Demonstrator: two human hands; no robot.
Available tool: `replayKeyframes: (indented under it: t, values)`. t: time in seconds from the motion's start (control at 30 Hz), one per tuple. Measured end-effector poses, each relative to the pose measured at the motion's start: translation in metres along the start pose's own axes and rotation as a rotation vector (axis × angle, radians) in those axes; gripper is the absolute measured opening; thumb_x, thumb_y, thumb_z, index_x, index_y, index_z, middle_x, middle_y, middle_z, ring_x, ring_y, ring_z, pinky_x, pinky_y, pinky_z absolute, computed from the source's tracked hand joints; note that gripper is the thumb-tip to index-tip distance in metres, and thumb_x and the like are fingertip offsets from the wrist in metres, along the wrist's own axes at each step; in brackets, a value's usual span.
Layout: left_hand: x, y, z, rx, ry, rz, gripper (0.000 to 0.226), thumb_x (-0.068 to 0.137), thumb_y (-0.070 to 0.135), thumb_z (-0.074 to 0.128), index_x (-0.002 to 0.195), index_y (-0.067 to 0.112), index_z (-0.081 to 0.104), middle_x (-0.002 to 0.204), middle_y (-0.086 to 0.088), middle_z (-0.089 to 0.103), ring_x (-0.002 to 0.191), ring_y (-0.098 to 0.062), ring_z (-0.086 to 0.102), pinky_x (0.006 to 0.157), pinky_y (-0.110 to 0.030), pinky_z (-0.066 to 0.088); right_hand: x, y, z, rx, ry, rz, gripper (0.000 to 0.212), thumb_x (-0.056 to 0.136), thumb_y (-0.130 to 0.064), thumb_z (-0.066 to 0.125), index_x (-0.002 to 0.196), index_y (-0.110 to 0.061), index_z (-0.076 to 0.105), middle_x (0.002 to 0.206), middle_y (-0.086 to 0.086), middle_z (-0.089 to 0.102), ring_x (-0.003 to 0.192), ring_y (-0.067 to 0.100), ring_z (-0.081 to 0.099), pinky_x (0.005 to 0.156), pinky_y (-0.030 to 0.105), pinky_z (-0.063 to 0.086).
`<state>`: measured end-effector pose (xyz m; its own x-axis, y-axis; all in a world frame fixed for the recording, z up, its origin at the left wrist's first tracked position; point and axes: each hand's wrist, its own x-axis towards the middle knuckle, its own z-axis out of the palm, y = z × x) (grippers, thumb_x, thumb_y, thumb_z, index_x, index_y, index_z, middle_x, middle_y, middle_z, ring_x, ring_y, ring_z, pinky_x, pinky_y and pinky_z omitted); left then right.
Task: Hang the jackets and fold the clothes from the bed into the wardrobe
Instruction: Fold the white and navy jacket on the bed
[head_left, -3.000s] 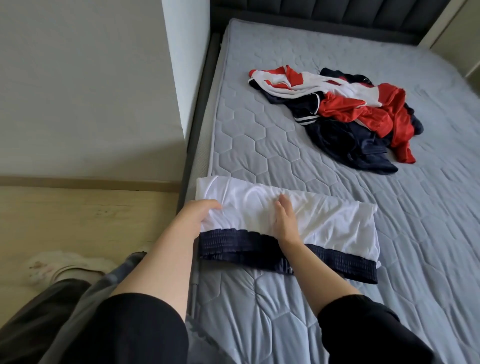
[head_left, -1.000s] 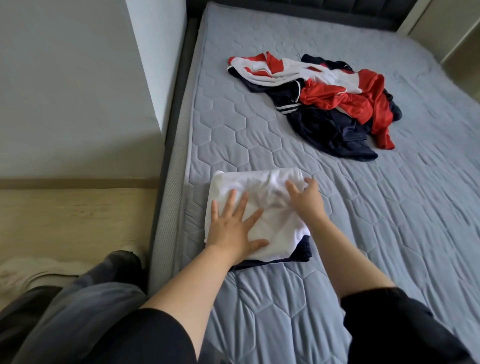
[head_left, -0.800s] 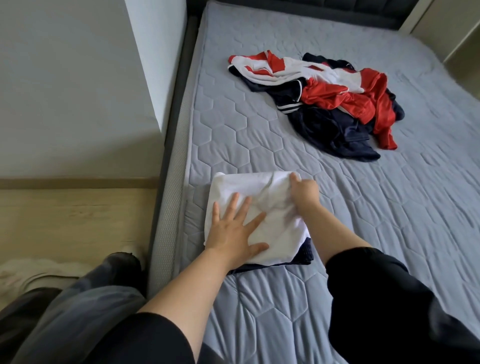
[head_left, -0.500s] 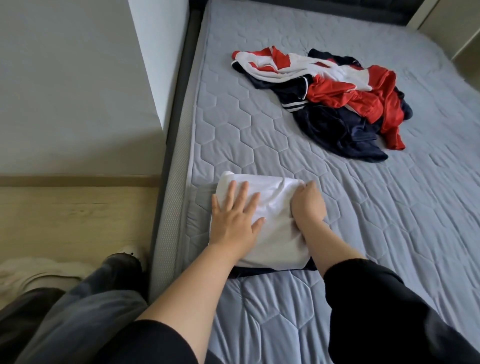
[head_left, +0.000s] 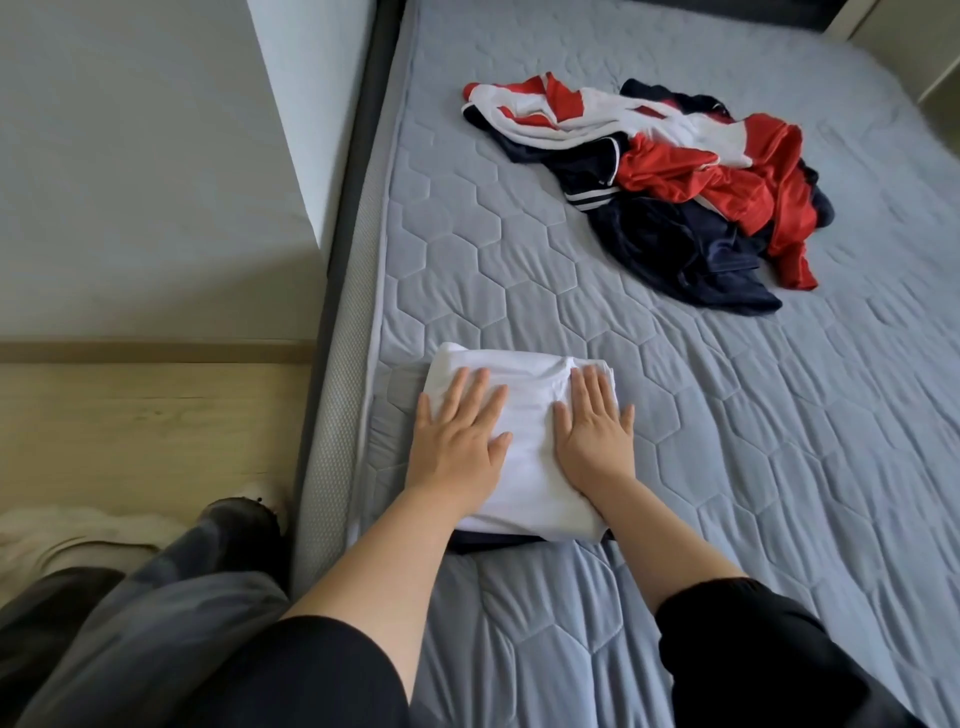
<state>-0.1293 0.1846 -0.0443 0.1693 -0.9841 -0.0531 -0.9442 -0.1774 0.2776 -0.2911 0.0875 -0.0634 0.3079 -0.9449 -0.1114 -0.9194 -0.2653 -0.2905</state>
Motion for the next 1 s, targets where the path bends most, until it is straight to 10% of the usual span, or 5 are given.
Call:
replayKeyframes:
  t: [0.2, 0.43, 0.67, 0.9, 1.0]
  values:
    - [0.002, -0.01, -0.011, -0.485, 0.087, -0.361, 0.077, 0.094, 0.044, 0.047, 0.153, 0.021, 0.004, 0.161, -0.002, 0.003, 0.146, -0.022, 0.008, 0.114, -0.042, 0.022, -0.004, 0.0, 0.0, 0.025, -0.018, 0.055, 0.067, 0.094, -0.054, 0.006, 0.153, -0.023, 0.0, 0.16, -0.007, -0.009, 0.145, 0.005, -0.014, 0.117, 0.044, -0.008]
    - [0.009, -0.024, -0.02, -1.199, -0.036, -0.66, 0.053, 0.068, 0.033, 0.082, 0.112, 0.014, 0.06, 0.107, -0.007, 0.069, 0.093, -0.023, 0.066, 0.084, -0.038, 0.054, 0.004, -0.031, -0.033, 0.018, -0.078, 0.135, 0.061, 0.097, -0.027, 0.017, 0.153, -0.011, -0.002, 0.161, 0.002, -0.009, 0.147, 0.014, -0.012, 0.115, 0.047, -0.011]
    - [0.012, -0.025, -0.019, -0.998, -0.032, -0.616, 0.048, 0.069, 0.04, 0.08, 0.107, 0.018, 0.061, 0.099, -0.002, 0.067, 0.089, -0.019, 0.063, 0.068, -0.025, 0.044, 0.02, -0.096, -0.037, 0.008, -0.014, -0.641, 0.052, 0.102, -0.033, 0.025, 0.152, -0.024, 0.017, 0.16, -0.004, 0.009, 0.147, 0.008, -0.001, 0.117, 0.034, -0.007]
    - [0.01, -0.029, -0.01, -1.058, -0.023, -0.639, 0.056, 0.066, 0.029, 0.084, 0.111, 0.02, 0.052, 0.1, 0.003, 0.059, 0.084, -0.015, 0.057, 0.066, -0.026, 0.042, 0.027, 0.014, -0.038, -0.063, -0.117, 0.184, 0.058, 0.101, -0.042, 0.012, 0.154, -0.018, 0.006, 0.161, 0.0, -0.002, 0.147, 0.014, -0.007, 0.118, 0.049, -0.005]
    - [0.011, -0.031, -0.009, -1.042, -0.018, -0.658, 0.059, 0.065, 0.034, 0.083, 0.114, 0.019, 0.054, 0.102, 0.002, 0.06, 0.088, -0.018, 0.058, 0.071, -0.028, 0.043, 0.013, -0.001, -0.038, -0.087, 0.062, 0.096, 0.063, 0.099, -0.047, 0.013, 0.153, -0.018, 0.002, 0.16, 0.004, -0.011, 0.146, 0.017, -0.014, 0.116, 0.045, -0.014]
